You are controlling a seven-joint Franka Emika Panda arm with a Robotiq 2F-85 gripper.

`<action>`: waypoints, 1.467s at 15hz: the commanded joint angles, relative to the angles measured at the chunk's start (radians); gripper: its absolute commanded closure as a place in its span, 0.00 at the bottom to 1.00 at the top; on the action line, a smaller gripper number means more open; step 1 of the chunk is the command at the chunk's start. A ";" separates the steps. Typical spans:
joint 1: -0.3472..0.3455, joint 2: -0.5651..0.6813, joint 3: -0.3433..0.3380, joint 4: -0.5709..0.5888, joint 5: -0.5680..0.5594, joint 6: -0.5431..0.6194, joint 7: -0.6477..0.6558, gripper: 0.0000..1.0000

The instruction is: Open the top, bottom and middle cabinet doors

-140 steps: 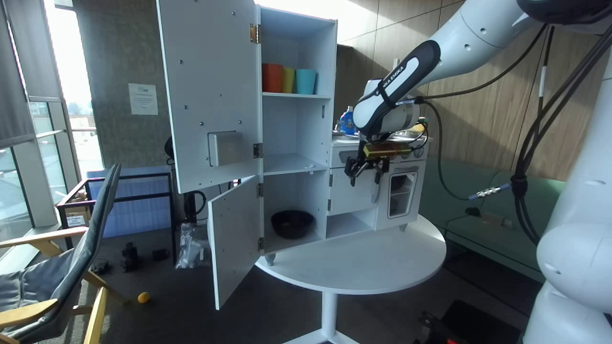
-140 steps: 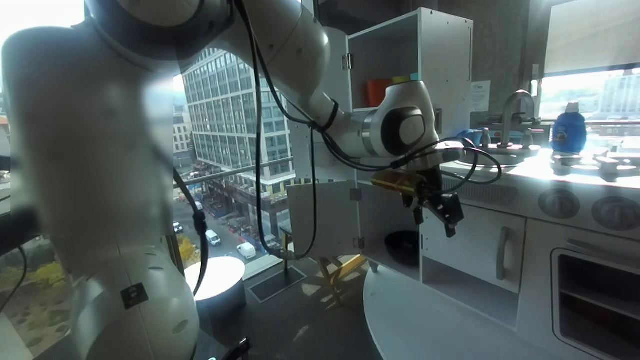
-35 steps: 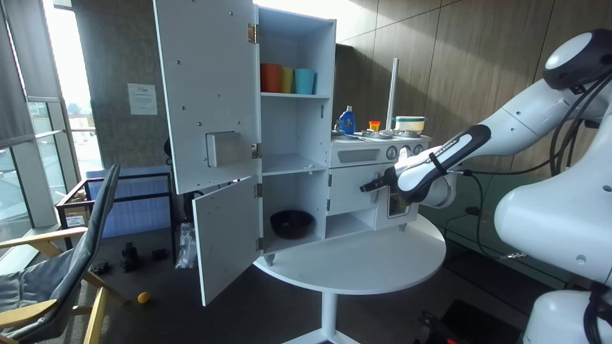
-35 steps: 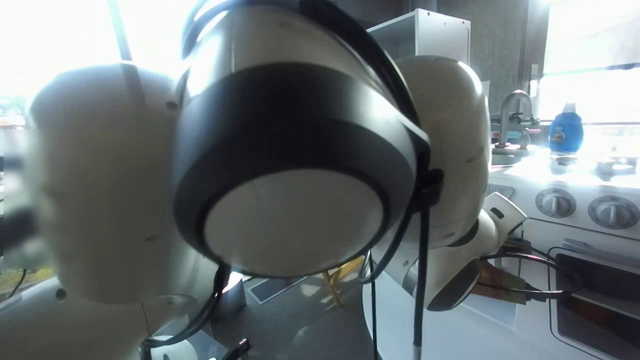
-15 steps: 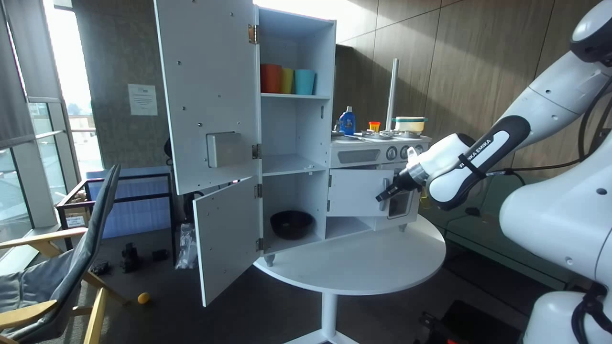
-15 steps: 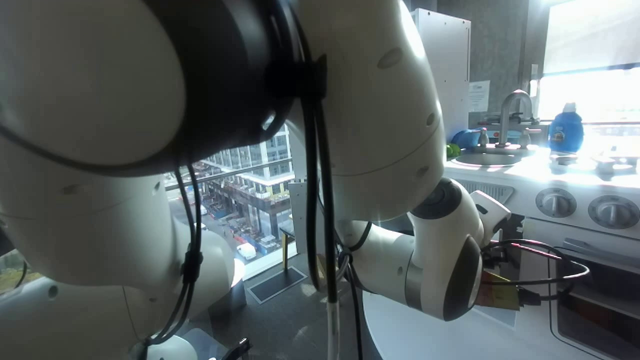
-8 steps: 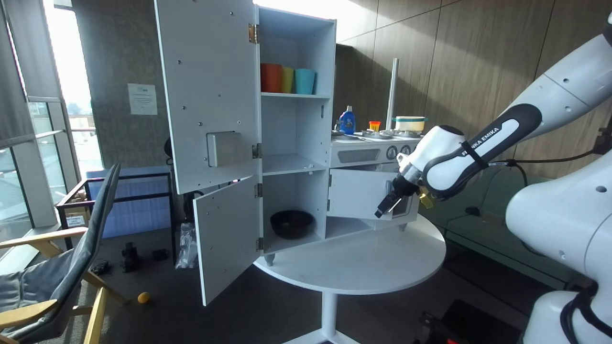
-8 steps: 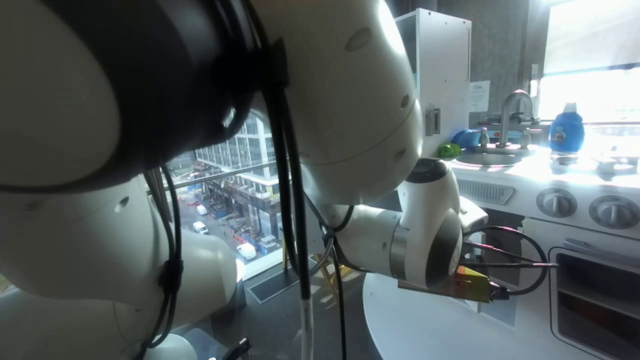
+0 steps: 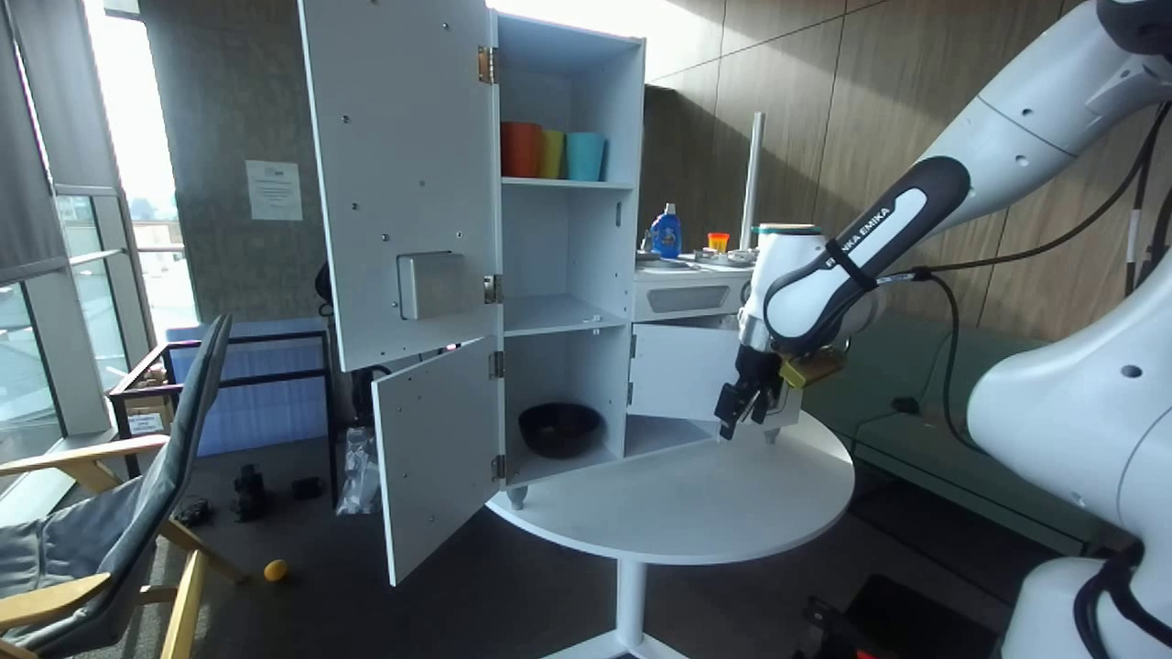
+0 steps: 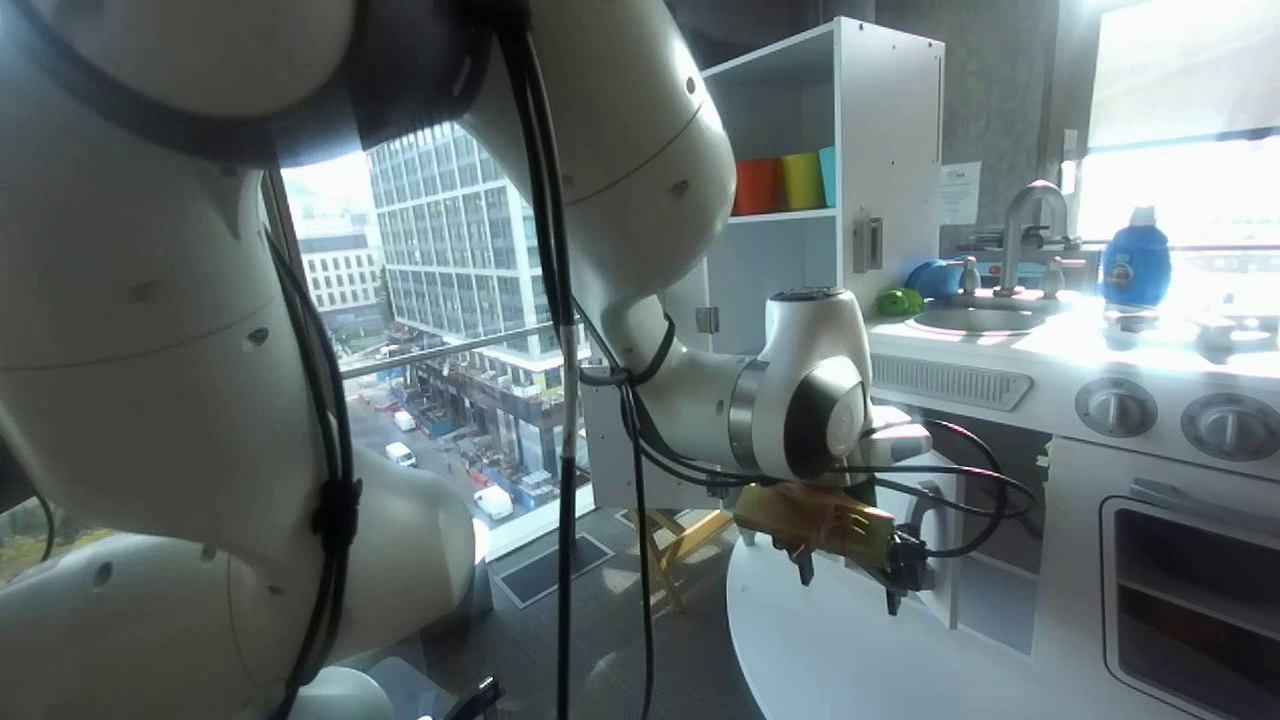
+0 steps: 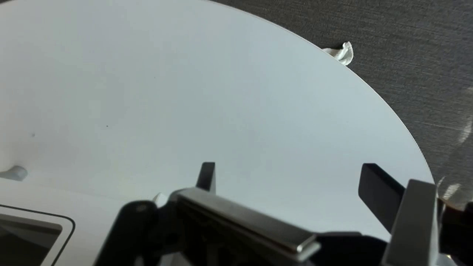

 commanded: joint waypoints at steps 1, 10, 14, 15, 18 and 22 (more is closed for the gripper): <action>-0.067 -0.116 0.055 -0.008 0.015 -0.065 0.122 0.00; -0.383 -0.117 0.083 -0.004 0.005 -0.099 0.240 0.00; -0.400 -0.049 0.010 0.024 -0.002 0.021 0.231 0.00; -0.400 -0.032 0.002 0.020 -0.003 0.076 0.224 0.00; -0.397 -0.002 0.058 0.062 0.028 0.145 0.242 0.00; -0.389 0.019 0.149 0.123 0.022 0.227 0.351 0.00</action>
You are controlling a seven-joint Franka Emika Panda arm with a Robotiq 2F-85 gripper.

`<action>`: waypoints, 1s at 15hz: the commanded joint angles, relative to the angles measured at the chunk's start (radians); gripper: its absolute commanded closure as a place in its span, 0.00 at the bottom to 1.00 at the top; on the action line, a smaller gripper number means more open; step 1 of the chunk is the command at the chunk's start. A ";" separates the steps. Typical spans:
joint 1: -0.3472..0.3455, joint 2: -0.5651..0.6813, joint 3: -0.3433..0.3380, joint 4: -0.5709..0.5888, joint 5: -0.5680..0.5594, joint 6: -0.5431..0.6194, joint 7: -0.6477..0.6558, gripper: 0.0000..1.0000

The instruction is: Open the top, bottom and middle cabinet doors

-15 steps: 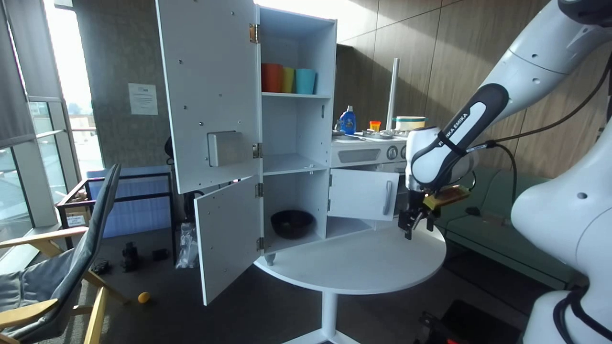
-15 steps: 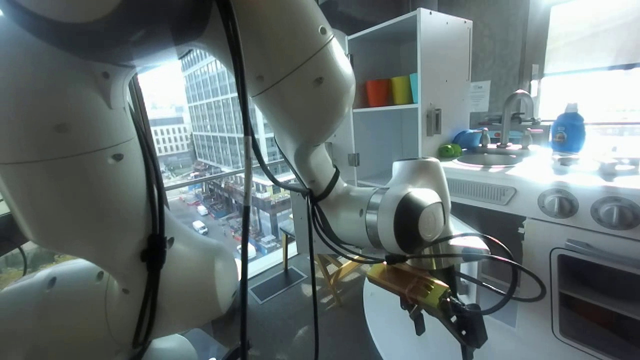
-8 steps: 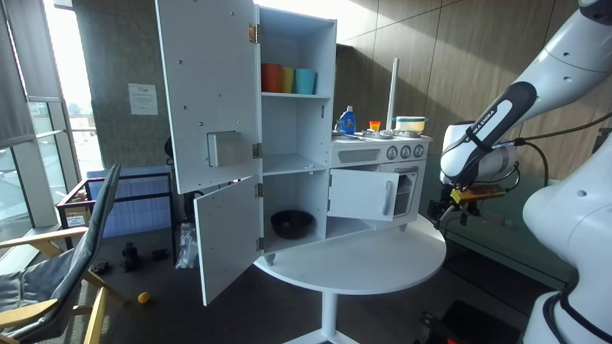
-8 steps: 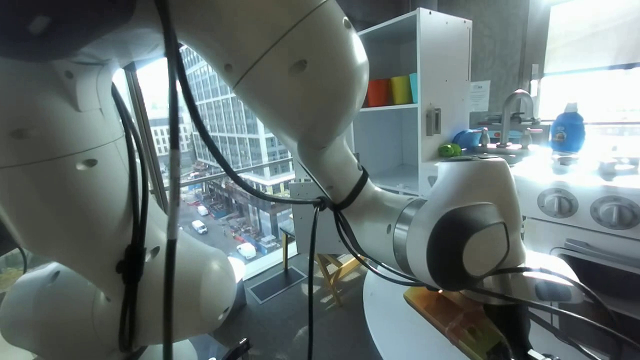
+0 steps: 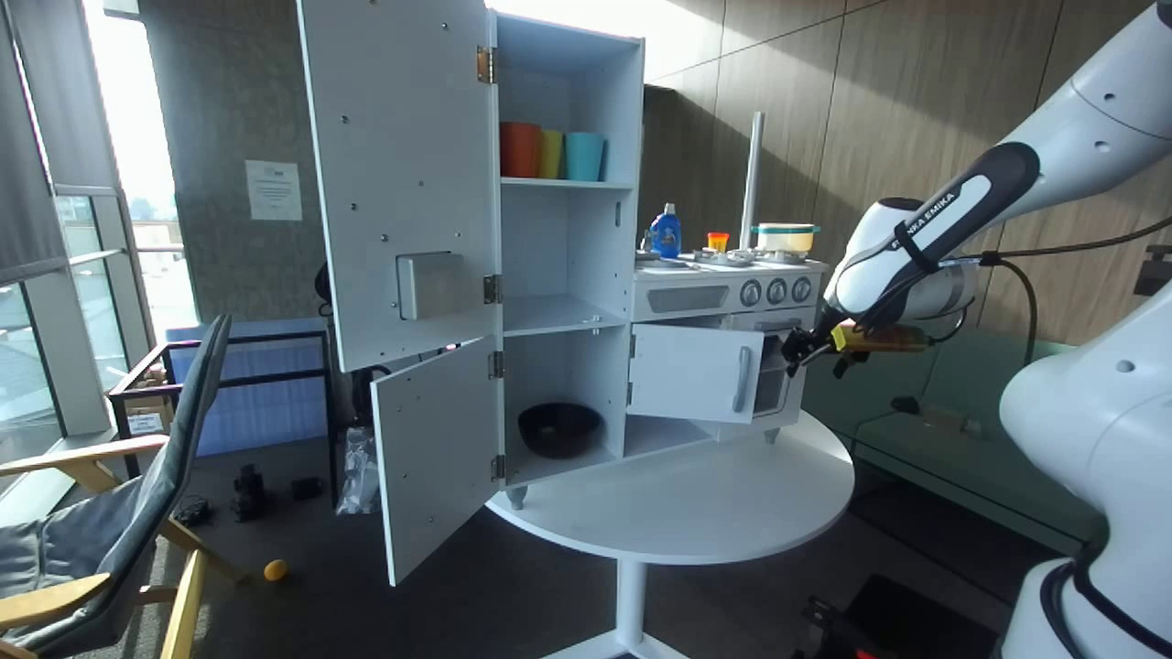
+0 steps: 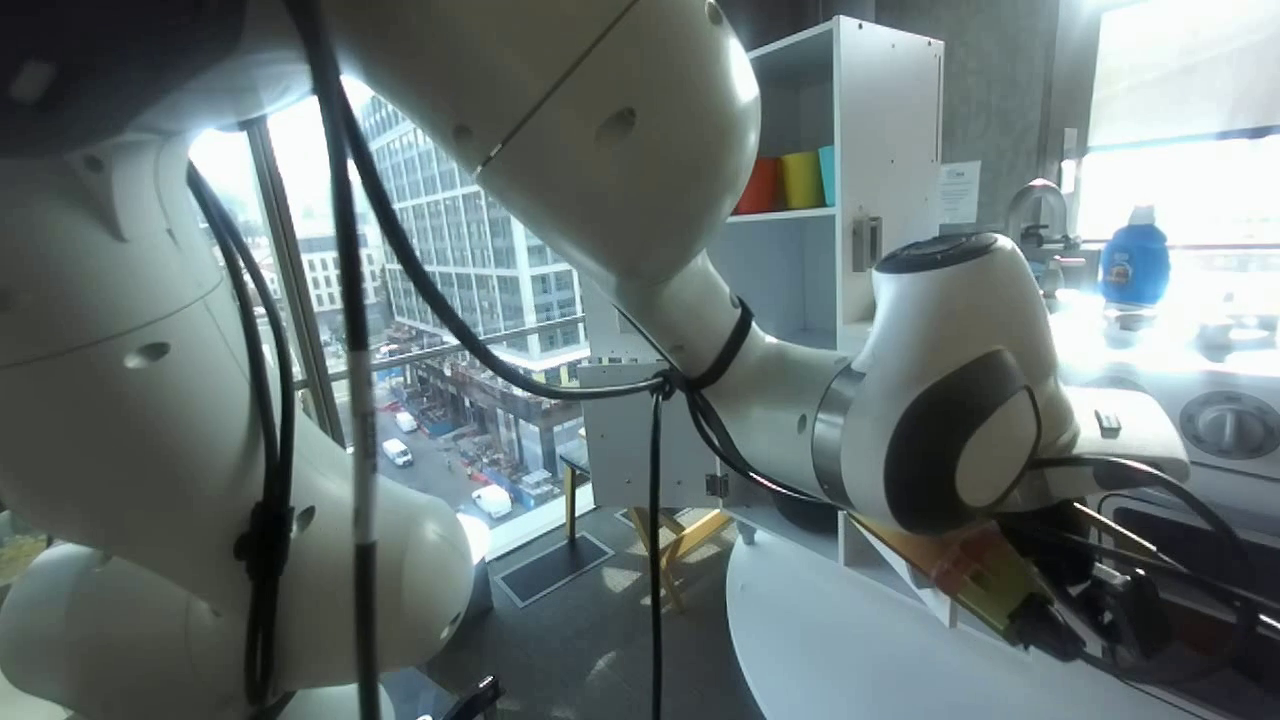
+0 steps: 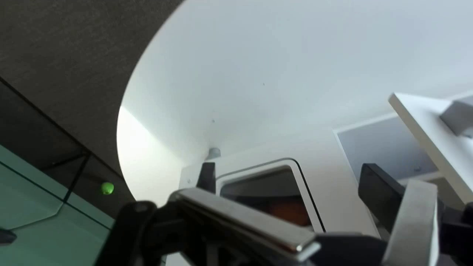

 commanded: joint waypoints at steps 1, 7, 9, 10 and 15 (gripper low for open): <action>0.002 0.011 0.090 0.070 0.006 0.069 0.124 0.00; 0.012 0.030 0.181 0.083 -0.095 -0.067 0.163 0.00; 0.014 0.035 0.195 0.065 -0.164 -0.098 0.183 0.00; 0.015 0.048 0.202 0.056 -0.199 -0.114 0.186 0.00; 0.013 0.186 0.275 0.024 -0.385 -0.234 0.195 0.00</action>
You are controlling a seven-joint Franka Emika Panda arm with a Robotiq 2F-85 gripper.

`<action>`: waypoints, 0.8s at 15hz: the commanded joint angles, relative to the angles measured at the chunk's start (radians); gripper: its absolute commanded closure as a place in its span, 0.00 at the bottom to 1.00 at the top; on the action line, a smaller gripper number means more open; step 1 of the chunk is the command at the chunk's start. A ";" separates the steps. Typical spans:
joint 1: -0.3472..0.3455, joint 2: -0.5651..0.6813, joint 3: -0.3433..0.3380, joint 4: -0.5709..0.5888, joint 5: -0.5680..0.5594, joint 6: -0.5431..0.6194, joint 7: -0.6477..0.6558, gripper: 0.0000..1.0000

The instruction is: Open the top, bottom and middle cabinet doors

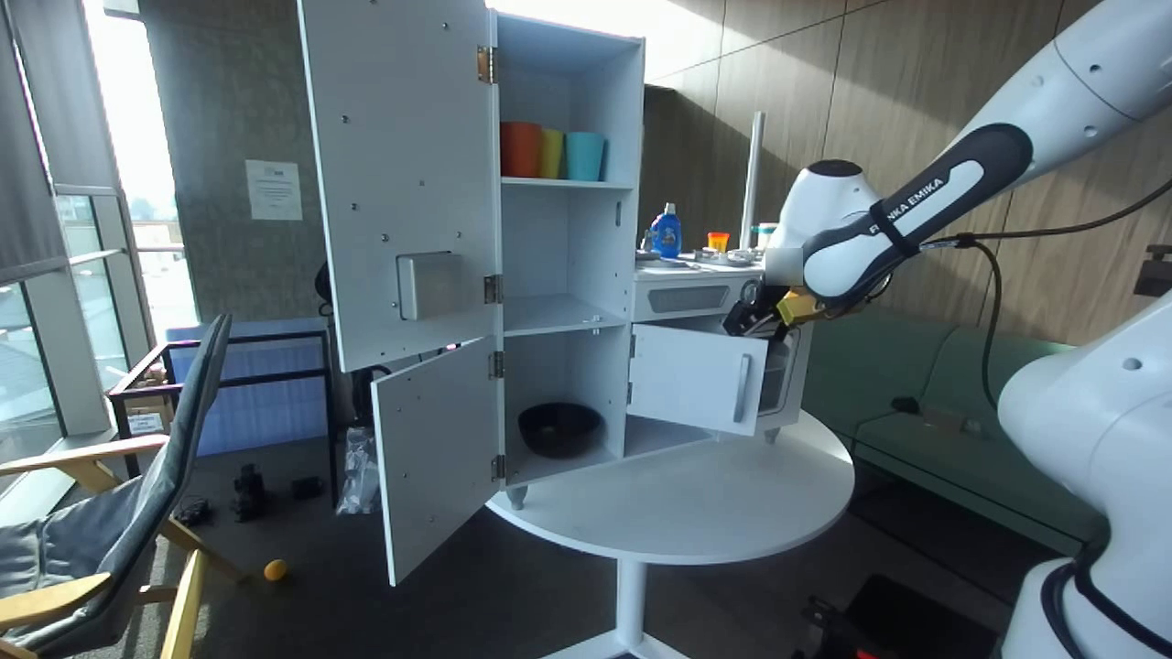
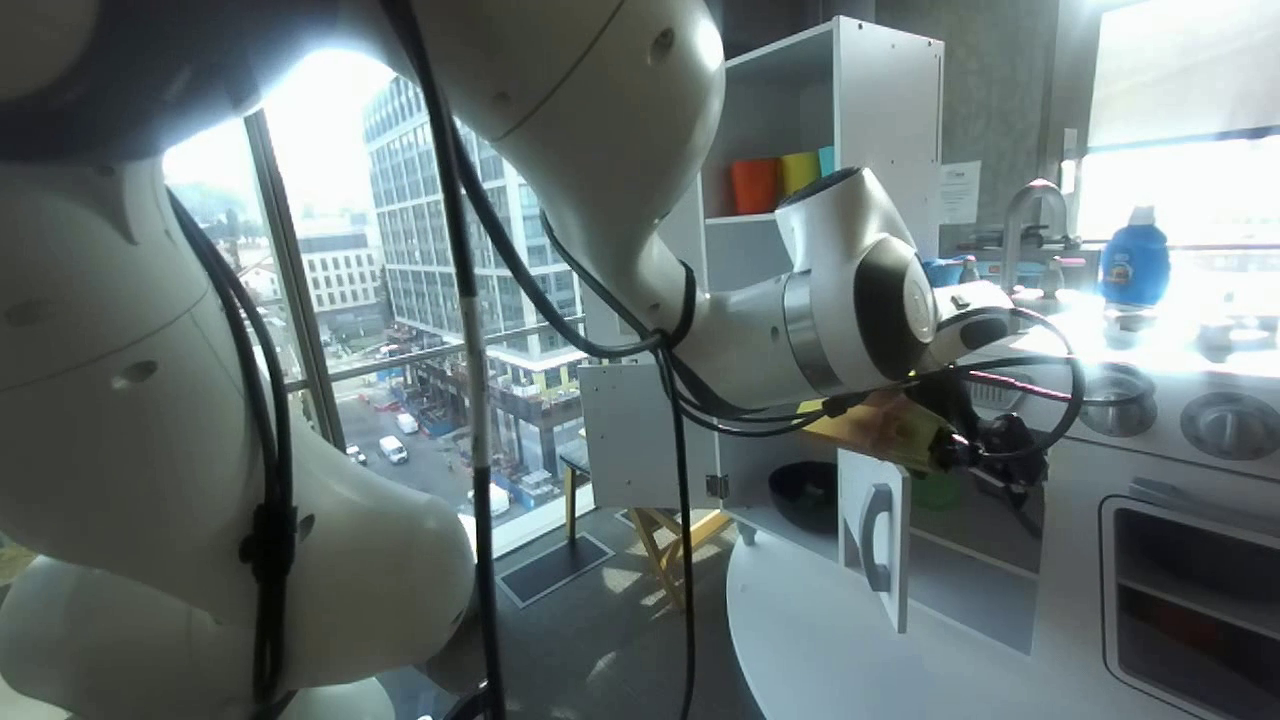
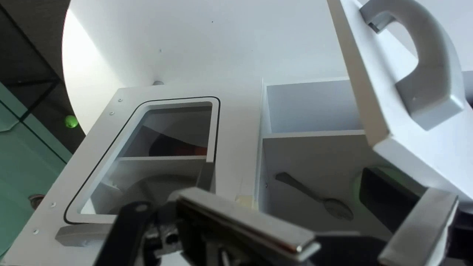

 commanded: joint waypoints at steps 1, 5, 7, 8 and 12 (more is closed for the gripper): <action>-0.003 0.159 0.069 -0.050 -0.114 -0.149 -0.007 0.00; -0.008 0.249 0.191 -0.073 -0.078 -0.290 -0.066 0.00; -0.009 0.283 0.241 -0.086 -0.054 -0.335 -0.096 0.00; -0.007 0.303 0.257 -0.092 -0.044 -0.350 -0.115 0.00; 0.008 0.373 0.290 -0.090 -0.007 -0.405 -0.169 0.00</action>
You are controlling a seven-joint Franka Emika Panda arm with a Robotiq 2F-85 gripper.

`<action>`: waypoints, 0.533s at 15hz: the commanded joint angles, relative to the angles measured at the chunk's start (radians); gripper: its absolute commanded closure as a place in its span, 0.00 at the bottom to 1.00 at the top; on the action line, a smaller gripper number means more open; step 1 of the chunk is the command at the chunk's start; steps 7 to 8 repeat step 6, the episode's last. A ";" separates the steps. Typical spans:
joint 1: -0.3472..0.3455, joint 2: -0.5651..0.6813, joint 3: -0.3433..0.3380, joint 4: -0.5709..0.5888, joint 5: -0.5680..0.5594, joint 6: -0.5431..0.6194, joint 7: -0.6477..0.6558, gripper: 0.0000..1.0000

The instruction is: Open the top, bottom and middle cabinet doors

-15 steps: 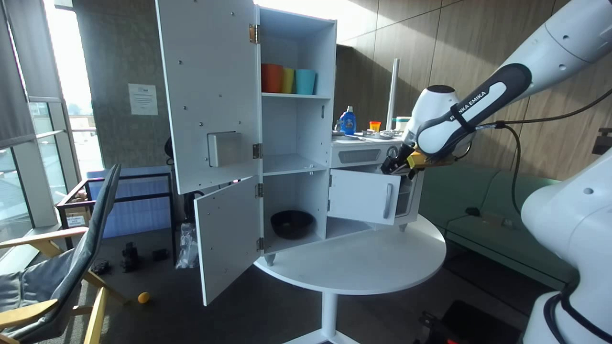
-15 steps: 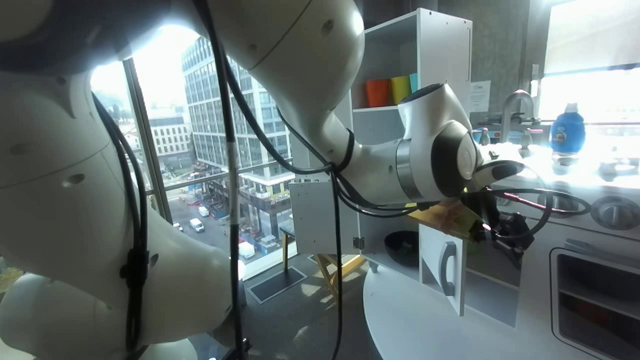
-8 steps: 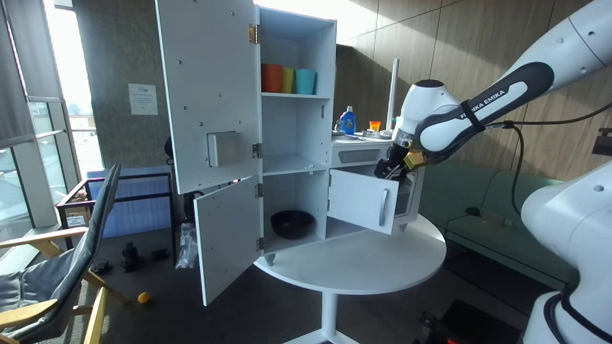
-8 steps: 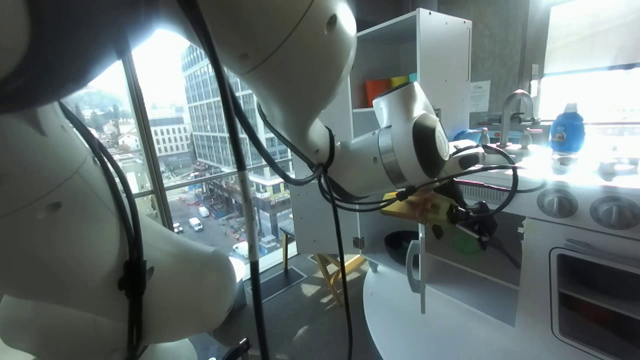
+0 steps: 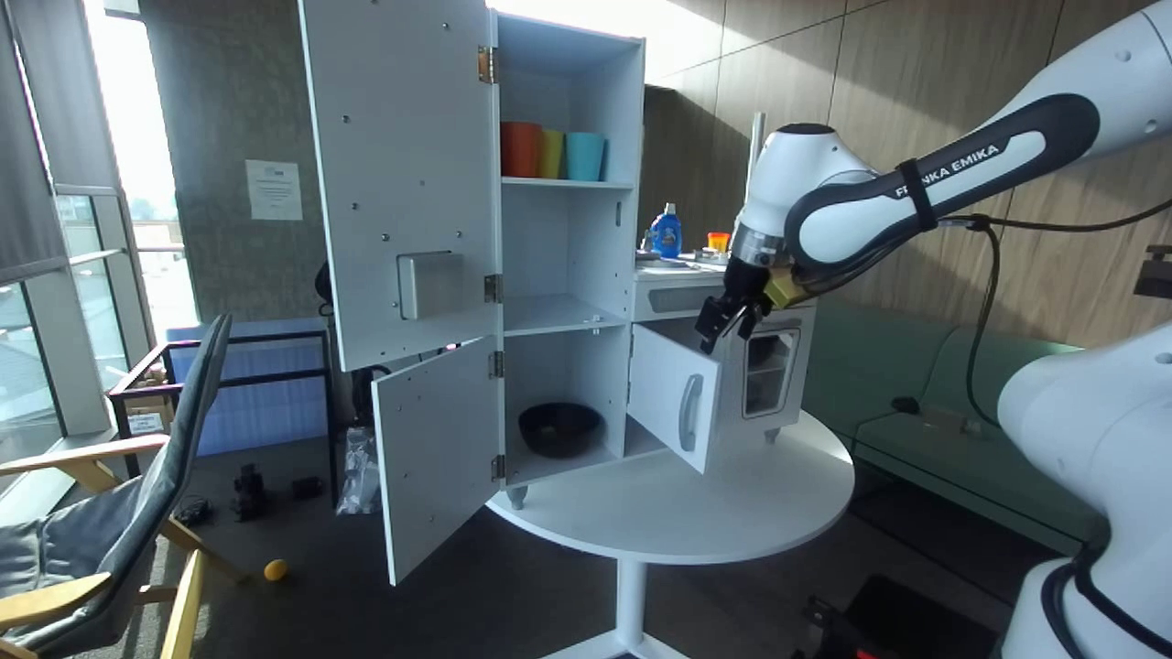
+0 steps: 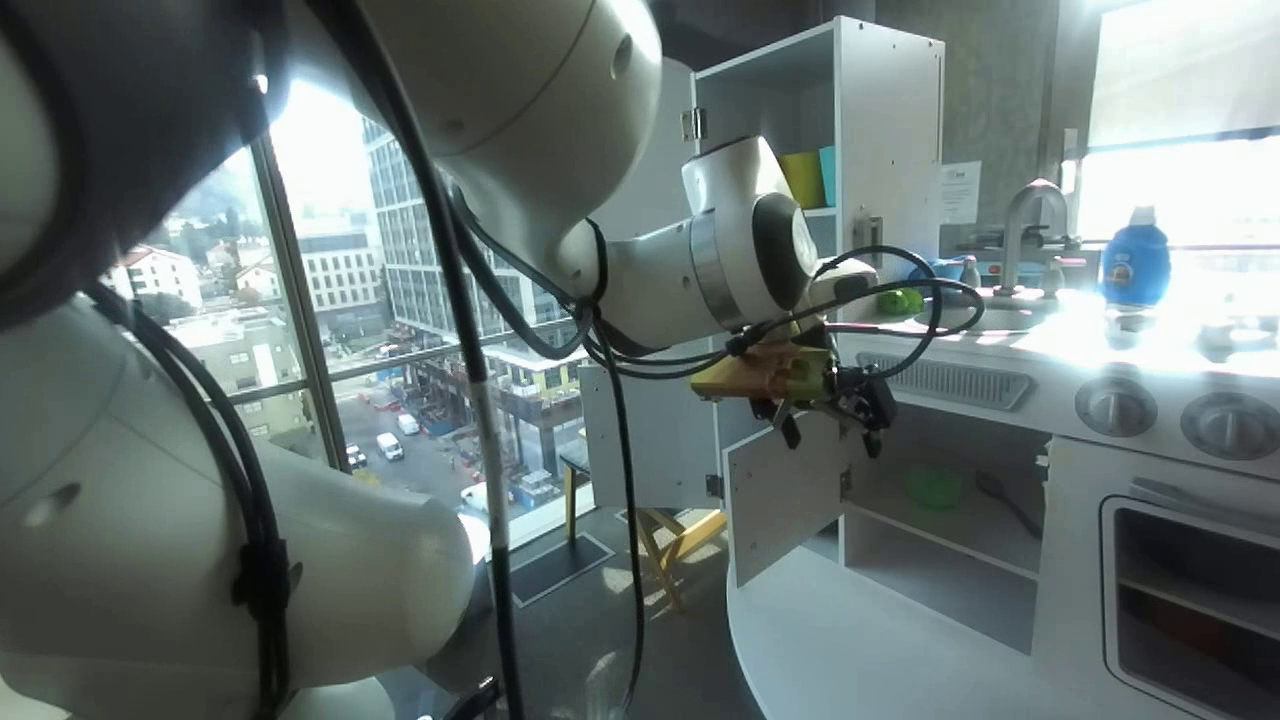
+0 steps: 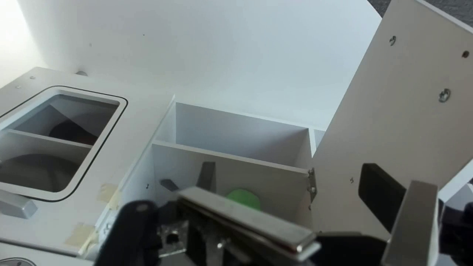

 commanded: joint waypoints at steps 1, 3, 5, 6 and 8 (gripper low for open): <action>-0.003 0.092 0.027 0.002 0.028 -0.072 -0.086 0.00; -0.024 0.111 0.029 -0.003 0.000 -0.085 -0.109 0.00; -0.006 0.165 -0.004 -0.006 -0.061 -0.099 -0.120 0.00; -0.006 0.188 -0.010 -0.011 -0.084 -0.104 -0.130 0.00; -0.006 0.188 -0.010 -0.011 -0.084 -0.104 -0.130 0.00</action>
